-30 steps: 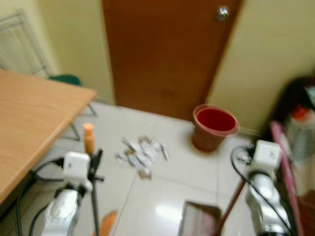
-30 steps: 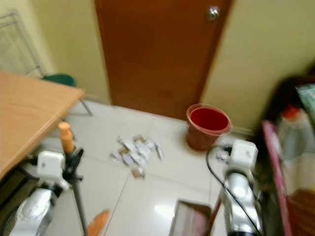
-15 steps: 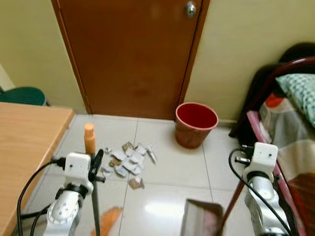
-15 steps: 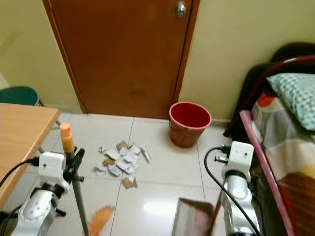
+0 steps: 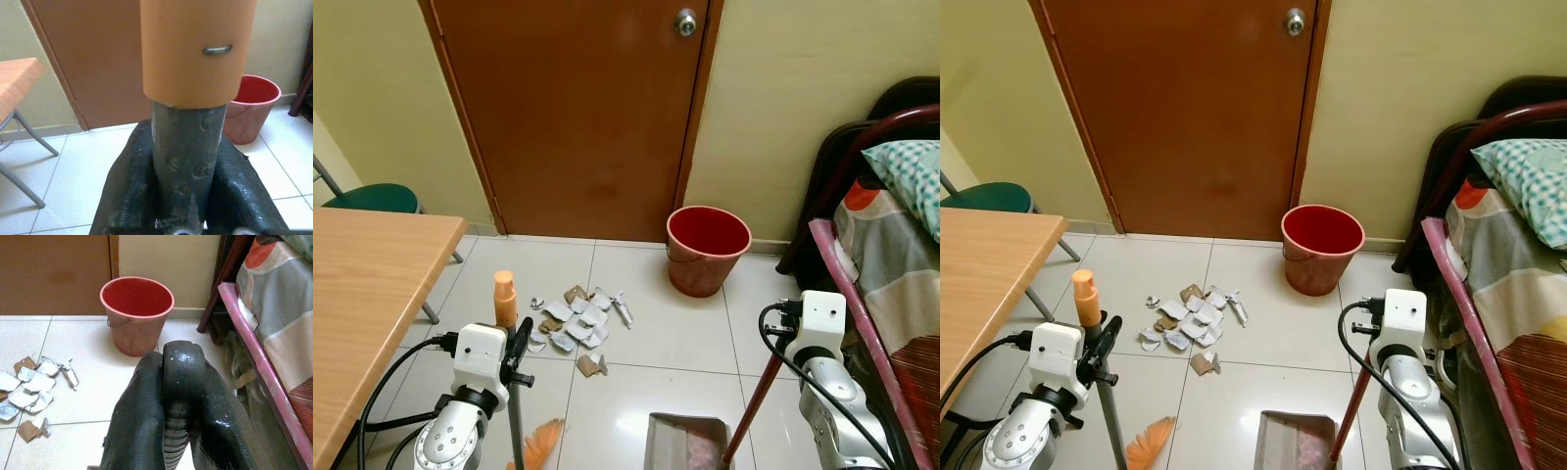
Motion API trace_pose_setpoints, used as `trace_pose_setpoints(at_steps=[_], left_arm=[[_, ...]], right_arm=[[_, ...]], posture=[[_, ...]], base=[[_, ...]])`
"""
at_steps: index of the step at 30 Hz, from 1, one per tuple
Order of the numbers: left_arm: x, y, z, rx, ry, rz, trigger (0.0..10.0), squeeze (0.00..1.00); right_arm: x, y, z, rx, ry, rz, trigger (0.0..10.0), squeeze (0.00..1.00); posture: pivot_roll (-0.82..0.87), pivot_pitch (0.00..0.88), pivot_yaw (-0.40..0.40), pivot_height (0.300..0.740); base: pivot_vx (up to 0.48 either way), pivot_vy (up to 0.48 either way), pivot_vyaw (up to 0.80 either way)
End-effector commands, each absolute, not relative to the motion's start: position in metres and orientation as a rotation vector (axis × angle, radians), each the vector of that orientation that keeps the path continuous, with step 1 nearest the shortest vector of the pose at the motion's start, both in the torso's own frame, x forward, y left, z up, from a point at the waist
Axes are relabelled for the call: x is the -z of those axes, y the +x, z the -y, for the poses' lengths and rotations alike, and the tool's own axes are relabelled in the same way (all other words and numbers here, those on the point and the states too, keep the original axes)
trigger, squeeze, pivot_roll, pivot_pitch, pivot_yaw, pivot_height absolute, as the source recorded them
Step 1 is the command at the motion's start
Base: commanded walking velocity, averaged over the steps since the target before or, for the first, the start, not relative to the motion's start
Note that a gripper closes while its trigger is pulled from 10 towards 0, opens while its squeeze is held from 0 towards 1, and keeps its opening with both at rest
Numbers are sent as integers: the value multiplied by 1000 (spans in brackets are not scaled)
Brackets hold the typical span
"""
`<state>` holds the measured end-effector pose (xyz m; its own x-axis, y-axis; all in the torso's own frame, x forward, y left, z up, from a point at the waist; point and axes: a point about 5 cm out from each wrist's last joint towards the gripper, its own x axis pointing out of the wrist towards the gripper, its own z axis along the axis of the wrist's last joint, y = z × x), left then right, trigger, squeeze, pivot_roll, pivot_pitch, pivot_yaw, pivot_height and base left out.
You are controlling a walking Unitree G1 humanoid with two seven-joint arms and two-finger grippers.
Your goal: Sweep floor
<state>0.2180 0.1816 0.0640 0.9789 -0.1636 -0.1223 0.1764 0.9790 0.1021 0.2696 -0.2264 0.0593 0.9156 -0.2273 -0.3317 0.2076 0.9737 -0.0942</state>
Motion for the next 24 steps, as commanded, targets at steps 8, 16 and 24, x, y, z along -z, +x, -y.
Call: trace_pose_setpoints(at_steps=[8, 16, 24], left_arm=[[-69, 220, -190, 134, 171, -104, 10000, 0], [-70, 224, -191, 125, 171, -99, 10000, 0], [-77, 231, -192, 111, 171, -70, 10000, 0]], right_arm=[[-36, 244, 241, 327, -70, -564, 10000, 0], [-45, 226, 239, 348, -62, -592, 10000, 0], [-65, 242, 225, 290, -102, -370, 0, 0]], posture=[[76, 107, 13, 740], [66, 116, 9, 740], [69, 132, -5, 740]], base=[[0, 0, 0], [0, 0, 0], [0, 0, 0]])
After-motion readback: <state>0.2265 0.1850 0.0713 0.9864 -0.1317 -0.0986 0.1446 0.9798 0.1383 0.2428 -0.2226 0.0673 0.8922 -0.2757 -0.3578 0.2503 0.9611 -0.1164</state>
